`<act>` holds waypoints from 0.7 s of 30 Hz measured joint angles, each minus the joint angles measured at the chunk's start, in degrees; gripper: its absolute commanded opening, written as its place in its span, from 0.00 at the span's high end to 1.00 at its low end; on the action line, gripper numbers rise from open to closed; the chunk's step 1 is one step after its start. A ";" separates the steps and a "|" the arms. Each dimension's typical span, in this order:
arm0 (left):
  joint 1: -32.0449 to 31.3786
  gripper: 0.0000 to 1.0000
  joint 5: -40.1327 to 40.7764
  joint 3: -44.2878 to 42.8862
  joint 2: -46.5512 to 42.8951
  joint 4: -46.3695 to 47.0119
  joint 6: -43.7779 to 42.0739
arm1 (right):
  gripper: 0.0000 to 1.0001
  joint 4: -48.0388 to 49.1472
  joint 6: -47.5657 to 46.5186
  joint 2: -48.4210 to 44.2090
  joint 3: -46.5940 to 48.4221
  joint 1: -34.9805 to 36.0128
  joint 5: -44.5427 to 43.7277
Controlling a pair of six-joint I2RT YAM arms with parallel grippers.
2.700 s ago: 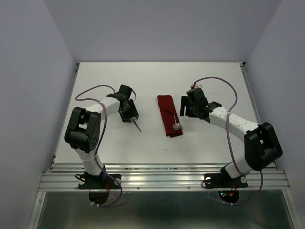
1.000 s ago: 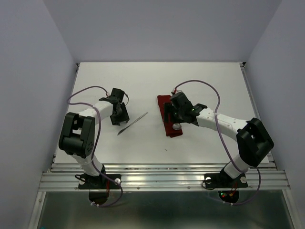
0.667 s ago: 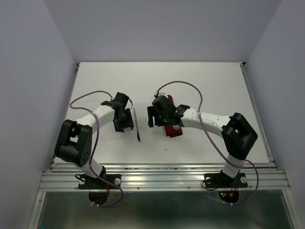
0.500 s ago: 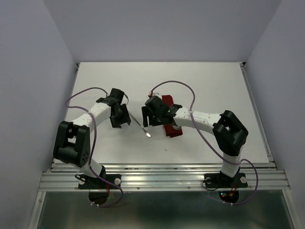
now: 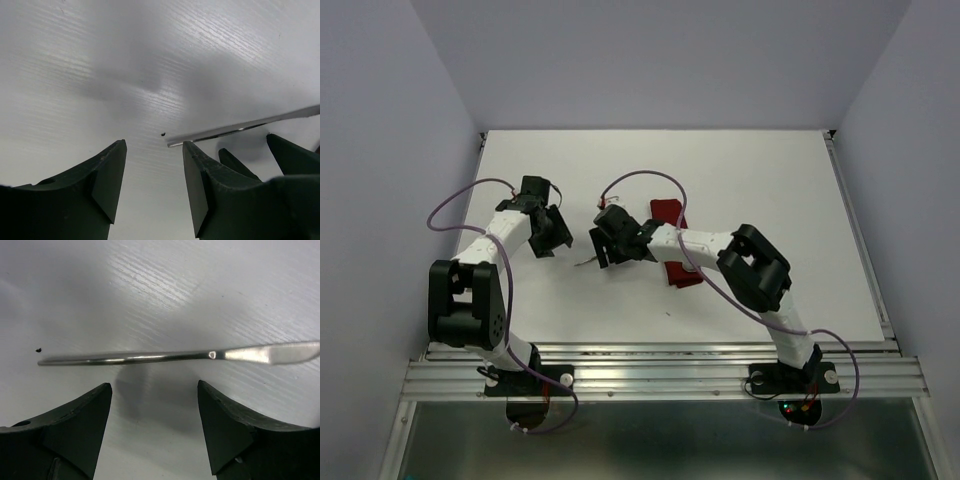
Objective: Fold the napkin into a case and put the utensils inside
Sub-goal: Rotate the knife at the center of the board.
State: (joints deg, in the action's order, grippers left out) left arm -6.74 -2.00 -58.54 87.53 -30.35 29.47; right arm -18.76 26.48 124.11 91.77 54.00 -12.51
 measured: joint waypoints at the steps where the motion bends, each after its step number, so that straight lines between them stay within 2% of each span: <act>1: 0.00 0.40 -0.11 0.00 0.00 0.11 -0.13 | 0.25 0.07 -0.66 0.26 0.33 0.07 -0.24; 21: 0.09 0.39 -1.49 0.02 0.07 2.40 -0.55 | 0.25 -0.26 -5.35 0.31 0.11 0.11 -1.66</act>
State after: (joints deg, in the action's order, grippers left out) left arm -6.66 -3.49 -58.52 87.59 -27.94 28.93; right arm -19.03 21.12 124.42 91.88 54.11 -14.17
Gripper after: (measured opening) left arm 0.604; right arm 0.745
